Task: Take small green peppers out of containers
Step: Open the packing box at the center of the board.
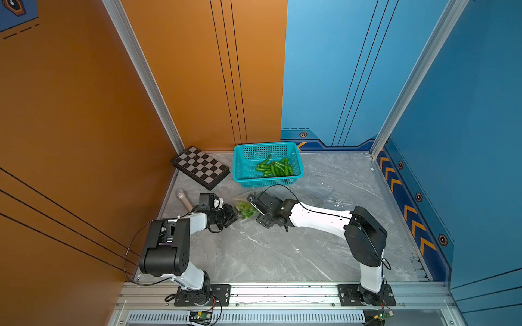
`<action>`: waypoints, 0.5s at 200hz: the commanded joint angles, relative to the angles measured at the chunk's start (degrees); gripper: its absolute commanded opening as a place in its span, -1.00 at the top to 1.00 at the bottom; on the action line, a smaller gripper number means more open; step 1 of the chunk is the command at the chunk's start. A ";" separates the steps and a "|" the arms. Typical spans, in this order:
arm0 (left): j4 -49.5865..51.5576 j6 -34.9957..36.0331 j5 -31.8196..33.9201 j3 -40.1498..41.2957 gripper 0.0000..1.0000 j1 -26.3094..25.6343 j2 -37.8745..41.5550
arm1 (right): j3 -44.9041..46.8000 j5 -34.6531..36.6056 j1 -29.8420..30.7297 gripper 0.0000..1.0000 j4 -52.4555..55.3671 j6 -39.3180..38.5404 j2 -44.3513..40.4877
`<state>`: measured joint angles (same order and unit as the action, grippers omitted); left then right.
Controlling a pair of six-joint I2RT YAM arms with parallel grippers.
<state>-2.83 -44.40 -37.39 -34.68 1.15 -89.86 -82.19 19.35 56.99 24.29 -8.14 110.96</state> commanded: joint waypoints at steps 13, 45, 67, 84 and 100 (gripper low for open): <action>2.46 1.20 0.40 -1.01 0.15 -0.36 -1.11 | -1.16 0.64 -0.12 -0.74 -2.35 -1.19 0.26; 2.94 1.42 0.64 -1.16 0.15 -0.44 -0.77 | -1.20 -0.90 -0.17 -0.73 -5.31 -1.17 -0.02; 3.09 1.50 0.56 -1.23 0.15 -0.53 -0.67 | -1.58 -3.15 -0.15 -0.74 -6.39 -0.99 0.00; 3.06 1.52 0.47 -1.27 0.15 -0.64 -0.77 | -2.18 -2.82 0.01 -0.73 -6.67 -1.44 1.17; 3.36 1.73 0.44 -1.50 0.15 -0.73 -0.78 | -1.76 -3.01 -0.30 -0.73 -8.62 -0.94 1.79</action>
<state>-1.91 -44.18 -37.39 -35.07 1.04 -89.93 -82.59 17.61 56.97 18.68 -9.04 111.18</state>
